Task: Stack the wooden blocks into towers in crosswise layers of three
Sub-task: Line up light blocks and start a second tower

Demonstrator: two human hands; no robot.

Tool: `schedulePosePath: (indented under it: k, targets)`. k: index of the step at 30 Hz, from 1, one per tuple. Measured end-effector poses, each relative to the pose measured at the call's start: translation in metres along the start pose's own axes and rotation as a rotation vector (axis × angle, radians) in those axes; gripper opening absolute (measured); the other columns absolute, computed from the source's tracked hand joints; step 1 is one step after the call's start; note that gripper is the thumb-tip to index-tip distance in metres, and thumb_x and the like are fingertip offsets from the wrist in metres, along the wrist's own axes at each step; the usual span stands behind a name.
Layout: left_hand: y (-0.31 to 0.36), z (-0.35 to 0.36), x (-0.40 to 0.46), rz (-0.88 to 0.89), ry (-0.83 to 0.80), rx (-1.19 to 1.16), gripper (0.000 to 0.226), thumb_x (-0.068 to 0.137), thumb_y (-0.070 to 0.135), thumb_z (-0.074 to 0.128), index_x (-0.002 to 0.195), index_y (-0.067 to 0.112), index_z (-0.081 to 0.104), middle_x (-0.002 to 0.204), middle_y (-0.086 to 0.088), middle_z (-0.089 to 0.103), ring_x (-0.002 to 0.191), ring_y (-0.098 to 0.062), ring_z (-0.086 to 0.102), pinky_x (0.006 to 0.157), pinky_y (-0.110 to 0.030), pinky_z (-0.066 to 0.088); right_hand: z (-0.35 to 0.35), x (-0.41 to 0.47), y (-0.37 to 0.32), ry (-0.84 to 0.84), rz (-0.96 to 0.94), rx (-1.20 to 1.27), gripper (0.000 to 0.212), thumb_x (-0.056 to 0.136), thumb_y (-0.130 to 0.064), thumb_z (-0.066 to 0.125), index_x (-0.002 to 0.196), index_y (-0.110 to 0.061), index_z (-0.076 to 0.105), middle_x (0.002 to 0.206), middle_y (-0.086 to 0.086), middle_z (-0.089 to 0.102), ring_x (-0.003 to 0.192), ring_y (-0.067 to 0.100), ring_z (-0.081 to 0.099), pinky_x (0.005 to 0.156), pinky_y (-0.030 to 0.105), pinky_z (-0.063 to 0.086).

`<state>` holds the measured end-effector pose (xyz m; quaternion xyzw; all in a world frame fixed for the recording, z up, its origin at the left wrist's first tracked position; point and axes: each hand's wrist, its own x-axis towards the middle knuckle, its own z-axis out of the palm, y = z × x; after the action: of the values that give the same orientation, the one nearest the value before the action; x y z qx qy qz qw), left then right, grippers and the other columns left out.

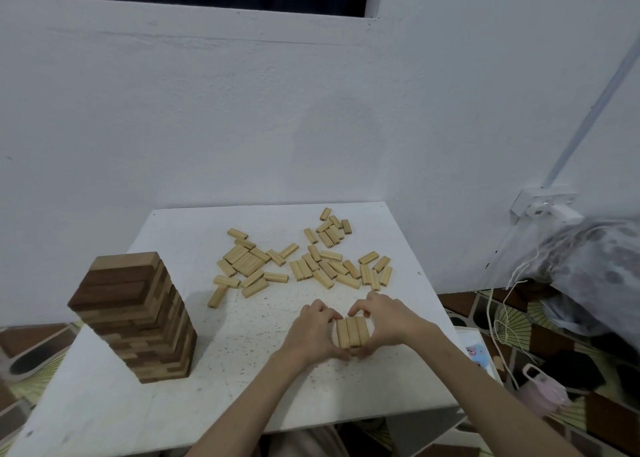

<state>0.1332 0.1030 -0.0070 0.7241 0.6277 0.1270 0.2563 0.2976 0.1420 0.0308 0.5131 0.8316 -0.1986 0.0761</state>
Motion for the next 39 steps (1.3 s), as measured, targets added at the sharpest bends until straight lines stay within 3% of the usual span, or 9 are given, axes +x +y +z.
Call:
schedulePosePath:
  k: [10,17,21,23,25,27,29,34,39]
  targets:
    - [0.003,0.000,-0.001,-0.022,0.001,0.035,0.076,0.061,0.053,0.080,0.125,0.024,0.051,0.116,0.005,0.043,0.107,-0.011,0.038,0.091,-0.026,0.041,-0.002,0.002,-0.002,-0.037,0.002,-0.003,0.065,0.068,-0.046,0.080,0.125,-0.031,0.053,0.119,0.002,0.047,0.110,0.017,0.047,0.091,0.032,0.038]
    - [0.003,0.002,0.001,-0.038,-0.016,0.011,0.088,0.058,0.057,0.079,0.129,0.021,0.043,0.120,0.004,0.041,0.108,-0.012,0.036,0.091,-0.025,0.040,-0.006,-0.001,0.000,-0.112,0.036,0.123,0.082,0.067,-0.034,0.084,0.137,-0.026,0.042,0.122,-0.001,0.044,0.108,0.014,0.045,0.091,0.028,0.043]
    - [0.002,-0.011,0.000,-0.199,-0.112,-0.284,0.090,0.061,0.060,0.077,0.130,0.016,0.039,0.119,0.002,0.044,0.106,-0.012,0.046,0.081,-0.023,0.042,-0.017,-0.007,0.011,-0.137,0.084,0.292,0.083,0.071,-0.025,0.083,0.140,-0.022,0.038,0.115,-0.003,0.045,0.091,0.008,0.044,0.071,0.017,0.038]
    - [0.003,-0.021,0.001,-0.302,-0.119,-0.458,0.076,0.073,0.060,0.067,0.124,0.010,0.044,0.106,-0.001,0.051,0.091,-0.012,0.053,0.070,-0.022,0.044,-0.022,-0.008,0.016,-0.106,0.145,0.394,0.073,0.079,-0.021,0.076,0.142,-0.019,0.038,0.115,0.000,0.050,0.095,0.012,0.050,0.071,0.017,0.040]
    - [0.006,-0.031,0.003,-0.495,-0.091,-0.826,0.064,0.088,0.051,0.054,0.123,-0.002,0.045,0.096,-0.010,0.055,0.080,-0.020,0.056,0.071,-0.031,0.050,-0.027,-0.009,0.016,-0.027,0.224,0.591,0.064,0.089,-0.024,0.065,0.144,-0.014,0.034,0.113,0.004,0.055,0.095,0.016,0.056,0.075,0.021,0.046]
    - [0.008,-0.040,0.003,-0.675,-0.170,-1.223,0.070,0.094,0.048,0.046,0.132,-0.009,0.034,0.114,-0.027,0.053,0.099,-0.036,0.057,0.087,-0.042,0.049,-0.030,-0.011,0.011,0.013,0.313,0.842,0.067,0.095,-0.038,0.055,0.147,-0.008,0.026,0.114,0.010,0.056,0.095,0.021,0.061,0.082,0.031,0.051]
    - [0.012,-0.047,0.000,-0.748,-0.278,-1.409,0.085,0.092,0.056,0.042,0.141,-0.009,0.019,0.141,-0.035,0.031,0.127,-0.046,0.039,0.105,-0.048,0.037,-0.030,-0.013,0.003,-0.043,0.385,0.996,0.081,0.092,-0.058,0.044,0.150,-0.008,0.019,0.127,0.023,0.051,0.105,0.032,0.060,0.092,0.040,0.051]
    - [0.028,-0.051,0.001,-0.766,-0.359,-1.462,0.100,0.089,0.069,0.029,0.146,-0.004,-0.005,0.152,-0.032,0.005,0.140,-0.044,0.013,0.113,-0.049,0.021,-0.032,-0.016,-0.019,-0.108,0.465,0.819,0.092,0.081,-0.081,0.013,0.152,-0.022,0.016,0.128,0.023,0.052,0.118,0.037,0.051,0.102,0.050,0.043]
    - [0.038,-0.048,0.004,-0.745,-0.312,-1.281,0.091,0.089,0.072,0.015,0.149,0.008,-0.009,0.149,-0.032,0.017,0.131,-0.041,0.034,0.112,-0.048,0.026,-0.032,-0.017,-0.031,-0.129,0.477,0.718,0.086,0.083,-0.077,-0.001,0.153,-0.028,0.012,0.127,0.022,0.054,0.119,0.035,0.050,0.105,0.050,0.039]
